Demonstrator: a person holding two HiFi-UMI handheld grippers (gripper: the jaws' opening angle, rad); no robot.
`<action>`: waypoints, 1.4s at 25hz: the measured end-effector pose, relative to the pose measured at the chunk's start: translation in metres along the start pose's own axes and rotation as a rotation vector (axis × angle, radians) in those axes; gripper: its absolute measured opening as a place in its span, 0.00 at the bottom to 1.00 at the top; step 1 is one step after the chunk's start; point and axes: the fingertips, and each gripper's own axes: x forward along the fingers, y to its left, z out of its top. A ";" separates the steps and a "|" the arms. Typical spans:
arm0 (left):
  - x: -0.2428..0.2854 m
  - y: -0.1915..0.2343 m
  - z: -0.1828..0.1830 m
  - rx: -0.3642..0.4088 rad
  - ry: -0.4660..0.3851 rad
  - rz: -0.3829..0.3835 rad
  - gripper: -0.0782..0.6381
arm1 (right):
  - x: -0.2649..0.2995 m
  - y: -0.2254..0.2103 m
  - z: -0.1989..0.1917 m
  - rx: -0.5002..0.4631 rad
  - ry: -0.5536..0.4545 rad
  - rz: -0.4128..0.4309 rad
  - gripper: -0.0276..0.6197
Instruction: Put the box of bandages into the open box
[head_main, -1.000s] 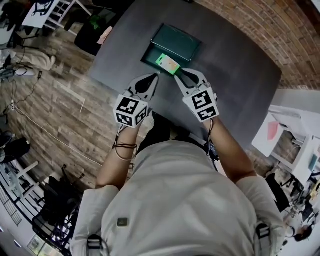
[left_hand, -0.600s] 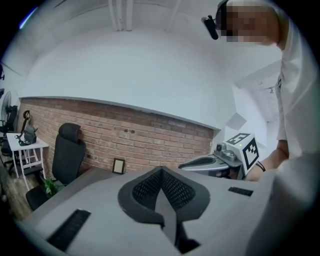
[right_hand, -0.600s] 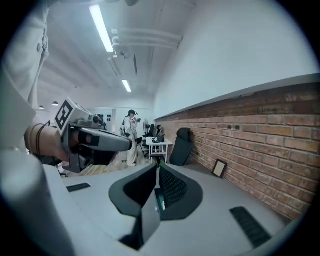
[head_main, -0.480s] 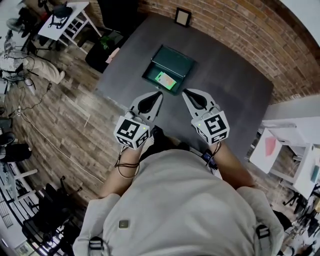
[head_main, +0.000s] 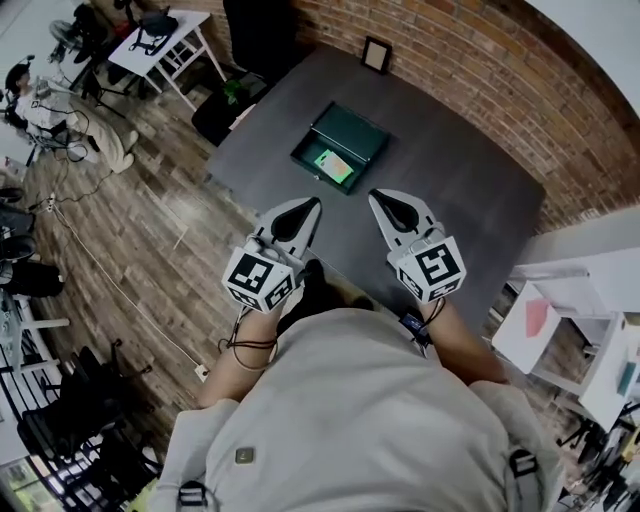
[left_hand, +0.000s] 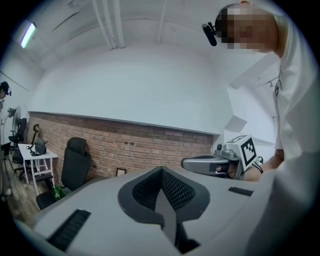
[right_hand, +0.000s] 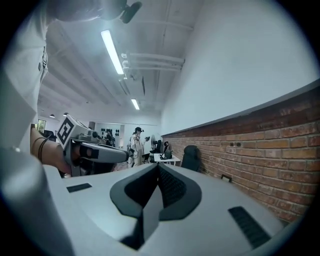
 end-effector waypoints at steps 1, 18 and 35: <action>-0.006 -0.005 0.000 0.002 -0.007 0.015 0.13 | -0.006 0.005 0.002 -0.006 -0.004 0.010 0.08; -0.116 -0.035 0.003 0.010 -0.052 0.040 0.13 | -0.037 0.114 0.027 -0.057 -0.027 0.064 0.08; -0.239 -0.069 -0.010 -0.002 -0.025 -0.074 0.13 | -0.088 0.248 0.025 -0.055 -0.025 -0.028 0.08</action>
